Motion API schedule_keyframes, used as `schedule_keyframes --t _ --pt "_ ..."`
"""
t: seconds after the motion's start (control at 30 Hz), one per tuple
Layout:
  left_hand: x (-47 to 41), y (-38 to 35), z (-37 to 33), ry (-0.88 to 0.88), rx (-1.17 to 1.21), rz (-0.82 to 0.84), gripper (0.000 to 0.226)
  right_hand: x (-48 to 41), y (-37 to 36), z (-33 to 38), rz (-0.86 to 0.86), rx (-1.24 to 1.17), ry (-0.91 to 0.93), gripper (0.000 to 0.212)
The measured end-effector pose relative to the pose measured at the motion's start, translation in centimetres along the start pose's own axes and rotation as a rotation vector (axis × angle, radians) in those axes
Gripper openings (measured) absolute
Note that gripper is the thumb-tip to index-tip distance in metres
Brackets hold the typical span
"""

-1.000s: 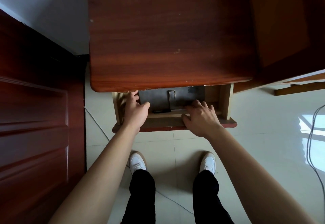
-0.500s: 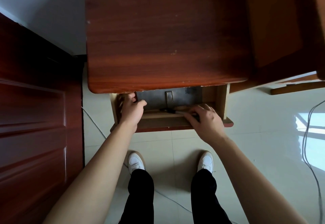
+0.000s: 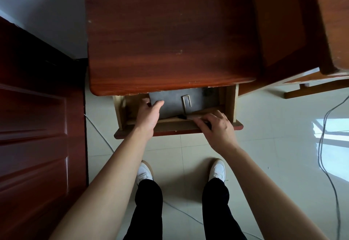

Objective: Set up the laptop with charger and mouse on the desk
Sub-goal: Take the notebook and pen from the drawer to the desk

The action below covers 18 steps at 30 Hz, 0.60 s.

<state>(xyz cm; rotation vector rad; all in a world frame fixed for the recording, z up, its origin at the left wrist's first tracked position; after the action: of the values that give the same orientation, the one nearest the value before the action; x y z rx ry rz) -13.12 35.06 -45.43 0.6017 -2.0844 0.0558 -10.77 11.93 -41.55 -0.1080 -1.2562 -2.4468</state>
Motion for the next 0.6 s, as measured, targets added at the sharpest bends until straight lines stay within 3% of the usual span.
schedule_keyframes --t 0.1,0.3,0.4,0.6 --pt "0.1 1.2 -0.1 0.002 0.04 -0.056 0.045 0.5 0.8 -0.4 -0.05 -0.072 -0.063 0.027" --pt "1.8 -1.0 0.2 -0.009 0.003 0.146 0.029 1.7 2.5 -1.1 -0.167 -0.358 -0.321 0.029" --pt "3.4 -0.9 0.0 -0.086 -0.073 0.044 0.027 2.2 2.9 -1.5 -0.265 -0.55 -0.43 0.039" --pt "6.7 2.1 1.0 -0.074 0.07 -0.19 0.034 4.4 2.1 -2.5 -0.413 -0.964 -0.688 0.035"
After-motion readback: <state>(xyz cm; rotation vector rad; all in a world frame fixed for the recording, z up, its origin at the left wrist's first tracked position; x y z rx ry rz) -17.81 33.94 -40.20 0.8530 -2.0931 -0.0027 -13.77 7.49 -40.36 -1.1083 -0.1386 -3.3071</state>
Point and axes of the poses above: each hand's wrist, its own x-axis away from the middle knuckle, its own y-axis out of the back of the hand, z = x × y, the point moved 7 cm from there along -x, towards the middle knuckle, and after that the axes turned 5 degrees about y, right-handed, at the moved point
